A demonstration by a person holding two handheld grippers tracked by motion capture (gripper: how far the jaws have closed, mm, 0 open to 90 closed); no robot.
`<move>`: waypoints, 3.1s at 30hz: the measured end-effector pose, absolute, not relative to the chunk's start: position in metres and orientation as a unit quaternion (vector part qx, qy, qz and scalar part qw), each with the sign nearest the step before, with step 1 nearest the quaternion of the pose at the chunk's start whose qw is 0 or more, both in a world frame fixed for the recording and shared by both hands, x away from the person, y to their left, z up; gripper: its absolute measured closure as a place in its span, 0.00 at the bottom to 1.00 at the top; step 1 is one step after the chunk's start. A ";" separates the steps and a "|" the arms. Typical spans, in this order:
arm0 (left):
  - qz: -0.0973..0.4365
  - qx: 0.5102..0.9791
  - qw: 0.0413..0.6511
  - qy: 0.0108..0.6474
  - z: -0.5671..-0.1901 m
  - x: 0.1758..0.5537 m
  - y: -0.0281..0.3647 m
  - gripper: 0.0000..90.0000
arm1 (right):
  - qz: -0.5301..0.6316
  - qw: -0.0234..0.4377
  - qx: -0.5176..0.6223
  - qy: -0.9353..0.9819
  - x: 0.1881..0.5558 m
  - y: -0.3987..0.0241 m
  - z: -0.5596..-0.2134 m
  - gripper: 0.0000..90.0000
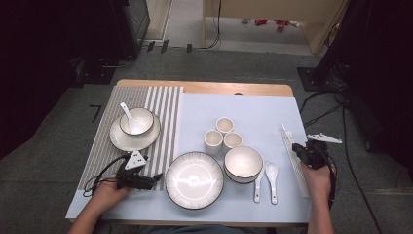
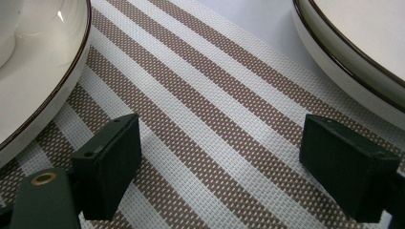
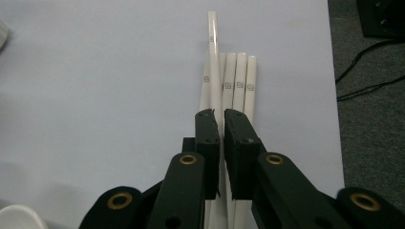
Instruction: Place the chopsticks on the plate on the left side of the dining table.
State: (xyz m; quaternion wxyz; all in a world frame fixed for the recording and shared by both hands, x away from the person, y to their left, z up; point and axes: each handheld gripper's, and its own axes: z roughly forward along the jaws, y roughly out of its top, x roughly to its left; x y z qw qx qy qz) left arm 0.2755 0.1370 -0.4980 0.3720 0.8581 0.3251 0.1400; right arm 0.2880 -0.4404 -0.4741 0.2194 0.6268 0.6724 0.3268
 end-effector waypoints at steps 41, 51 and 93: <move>0.145 0.851 0.371 0.342 -0.498 0.272 0.137 0.16 | 0.362 0.175 0.585 0.704 0.299 -0.426 -0.448 0.95; 0.145 0.851 0.371 0.342 -0.498 0.272 0.137 0.16 | 0.365 0.173 0.570 0.715 0.303 -0.416 -0.441 0.95; 0.145 0.851 0.371 0.342 -0.498 0.272 0.137 0.16 | 0.387 0.157 0.527 0.740 0.306 -0.384 -0.411 0.95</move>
